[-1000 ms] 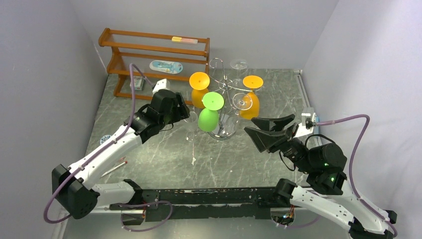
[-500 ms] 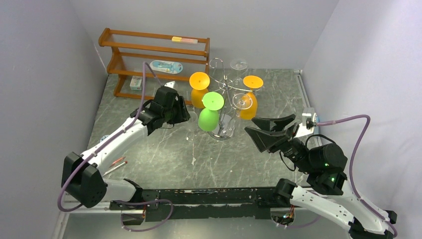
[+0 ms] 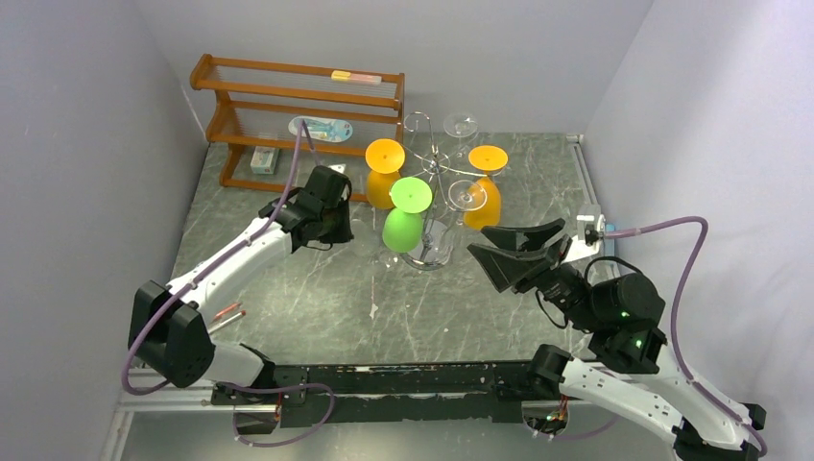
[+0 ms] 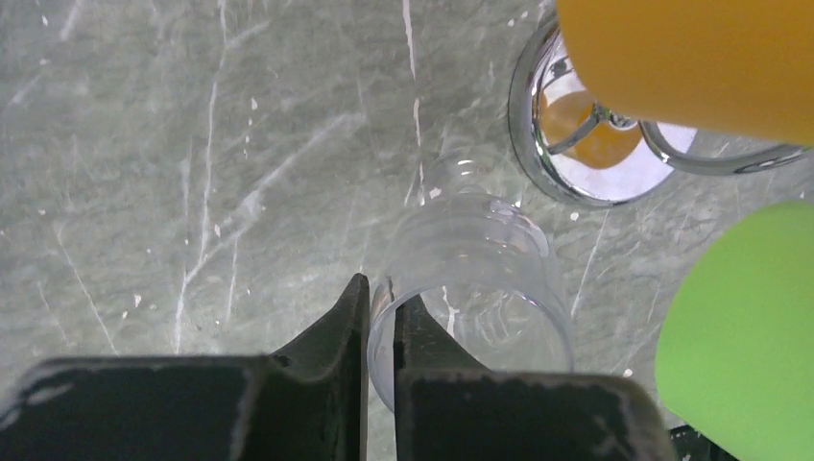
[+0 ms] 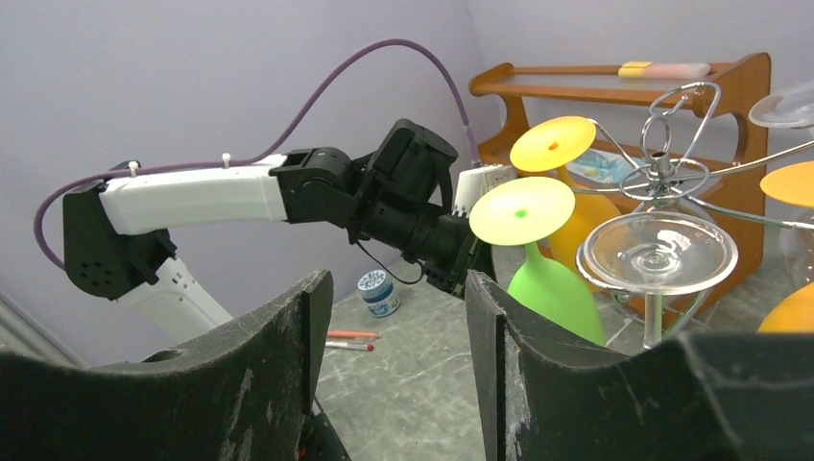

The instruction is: Place the wine glass upside down on the wine glass rack

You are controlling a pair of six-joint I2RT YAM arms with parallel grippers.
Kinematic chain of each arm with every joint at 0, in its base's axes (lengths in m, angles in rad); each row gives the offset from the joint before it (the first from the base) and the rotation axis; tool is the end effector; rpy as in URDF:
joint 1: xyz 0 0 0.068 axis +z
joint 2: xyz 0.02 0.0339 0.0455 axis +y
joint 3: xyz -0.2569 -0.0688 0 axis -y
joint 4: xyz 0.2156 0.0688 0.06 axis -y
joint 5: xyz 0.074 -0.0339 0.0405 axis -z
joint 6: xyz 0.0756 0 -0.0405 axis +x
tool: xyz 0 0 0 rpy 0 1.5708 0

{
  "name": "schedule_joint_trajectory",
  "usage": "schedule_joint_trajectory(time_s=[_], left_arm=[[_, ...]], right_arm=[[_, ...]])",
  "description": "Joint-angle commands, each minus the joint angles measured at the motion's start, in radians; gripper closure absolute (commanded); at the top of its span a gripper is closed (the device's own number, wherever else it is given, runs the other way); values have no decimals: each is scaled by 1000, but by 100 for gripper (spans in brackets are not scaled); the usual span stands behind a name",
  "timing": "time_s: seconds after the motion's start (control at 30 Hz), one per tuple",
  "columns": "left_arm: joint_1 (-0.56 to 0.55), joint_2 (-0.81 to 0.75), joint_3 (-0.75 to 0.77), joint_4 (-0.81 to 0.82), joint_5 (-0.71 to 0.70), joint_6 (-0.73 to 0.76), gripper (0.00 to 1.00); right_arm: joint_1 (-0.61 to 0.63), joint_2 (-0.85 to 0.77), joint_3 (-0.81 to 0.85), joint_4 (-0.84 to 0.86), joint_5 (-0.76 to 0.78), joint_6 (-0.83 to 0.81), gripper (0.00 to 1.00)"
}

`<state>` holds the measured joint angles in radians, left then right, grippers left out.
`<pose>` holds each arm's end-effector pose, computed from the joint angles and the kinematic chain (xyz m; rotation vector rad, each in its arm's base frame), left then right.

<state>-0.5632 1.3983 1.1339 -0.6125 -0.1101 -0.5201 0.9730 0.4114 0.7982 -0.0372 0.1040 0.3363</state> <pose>0.2539 -0.1505 0.2535 0.0040 2.4714 -0.3439 0.0637 0.0797 0.4042 -0.3131 1.2571 1.0707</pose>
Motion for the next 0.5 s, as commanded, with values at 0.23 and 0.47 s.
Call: schedule_joint_trajectory(time_s=[0.23, 0.47], left_arm=[[5, -122, 27, -138, -120, 16, 95], [6, -348, 101, -213, -283, -78, 95]], right_arm=[[6, 87, 59, -21, 31, 81, 43], [6, 242, 147, -29, 8, 156, 41]])
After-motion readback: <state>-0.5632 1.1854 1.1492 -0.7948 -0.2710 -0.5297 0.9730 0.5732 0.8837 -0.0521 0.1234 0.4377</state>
